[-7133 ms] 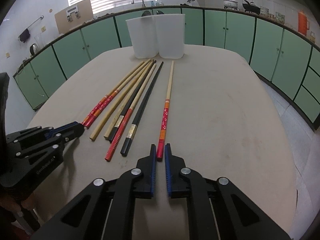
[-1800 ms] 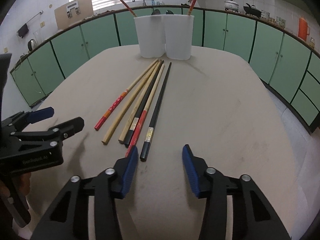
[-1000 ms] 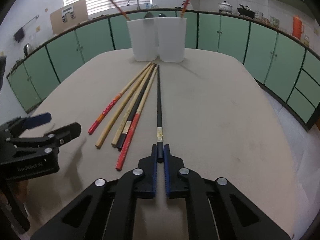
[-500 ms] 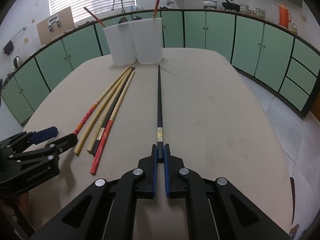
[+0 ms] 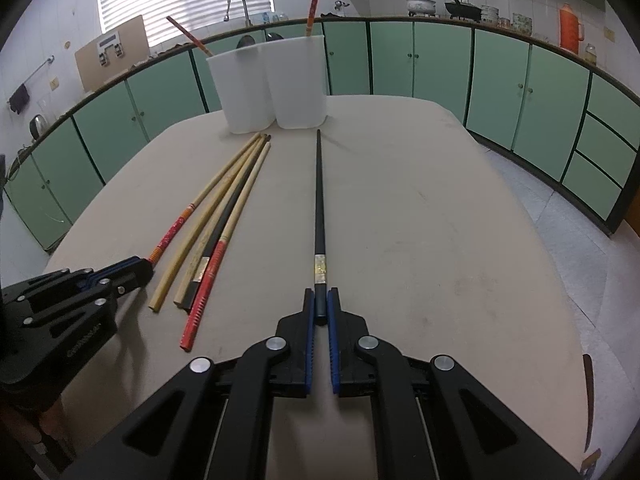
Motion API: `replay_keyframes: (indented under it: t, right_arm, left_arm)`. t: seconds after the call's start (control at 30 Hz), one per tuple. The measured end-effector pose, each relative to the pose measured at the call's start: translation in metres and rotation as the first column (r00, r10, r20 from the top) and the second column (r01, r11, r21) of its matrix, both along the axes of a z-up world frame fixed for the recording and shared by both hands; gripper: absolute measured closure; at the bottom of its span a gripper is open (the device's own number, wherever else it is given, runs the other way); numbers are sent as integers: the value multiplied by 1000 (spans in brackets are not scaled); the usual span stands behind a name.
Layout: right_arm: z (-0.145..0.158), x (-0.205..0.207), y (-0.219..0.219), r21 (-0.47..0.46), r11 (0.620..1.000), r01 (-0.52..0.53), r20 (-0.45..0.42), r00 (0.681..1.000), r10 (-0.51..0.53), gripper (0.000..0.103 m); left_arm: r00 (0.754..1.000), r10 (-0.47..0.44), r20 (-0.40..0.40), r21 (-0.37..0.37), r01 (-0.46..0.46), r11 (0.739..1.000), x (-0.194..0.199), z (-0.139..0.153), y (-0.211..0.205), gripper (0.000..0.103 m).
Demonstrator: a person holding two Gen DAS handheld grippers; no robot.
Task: Organize utensils
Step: 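Grasp the black chopstick with the right tool while the left tool grasps a red-orange chopstick, then carry both chopsticks to the white holder and lower them into it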
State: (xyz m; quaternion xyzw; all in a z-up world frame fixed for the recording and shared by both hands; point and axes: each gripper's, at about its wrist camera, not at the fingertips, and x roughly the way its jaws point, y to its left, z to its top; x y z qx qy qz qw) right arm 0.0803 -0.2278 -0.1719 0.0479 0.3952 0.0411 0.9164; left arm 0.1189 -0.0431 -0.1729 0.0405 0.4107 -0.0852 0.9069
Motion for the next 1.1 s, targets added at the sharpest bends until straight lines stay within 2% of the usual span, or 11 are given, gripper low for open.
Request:
replay_keyframes:
  t: [0.23, 0.57, 0.77, 0.93, 1.1]
  right_arm:
    - [24, -6, -1, -29, 1000, -1, 60, 998, 3, 97]
    - [79, -13, -5, -41, 999, -31, 174, 984, 38, 97]
    - [122, -11, -15, -17, 997, -77, 240, 968, 79, 97]
    - [162, -5, -19, -17, 992, -128, 293, 948, 128, 97]
    - [192, 4, -17, -21, 981, -193, 310, 931, 190, 97]
  left_arm:
    - [997, -10, 73, 29, 7, 1000, -10, 26, 0, 98]
    - [975, -23, 222, 34, 16, 999, -24, 87, 1, 98]
    - [949, -25, 313, -11, 30, 999, -26, 133, 6, 98]
    - [936, -31, 349, -44, 50, 998, -21, 158, 8, 98]
    - [928, -41, 371, -64, 69, 996, -13, 178, 6, 98]
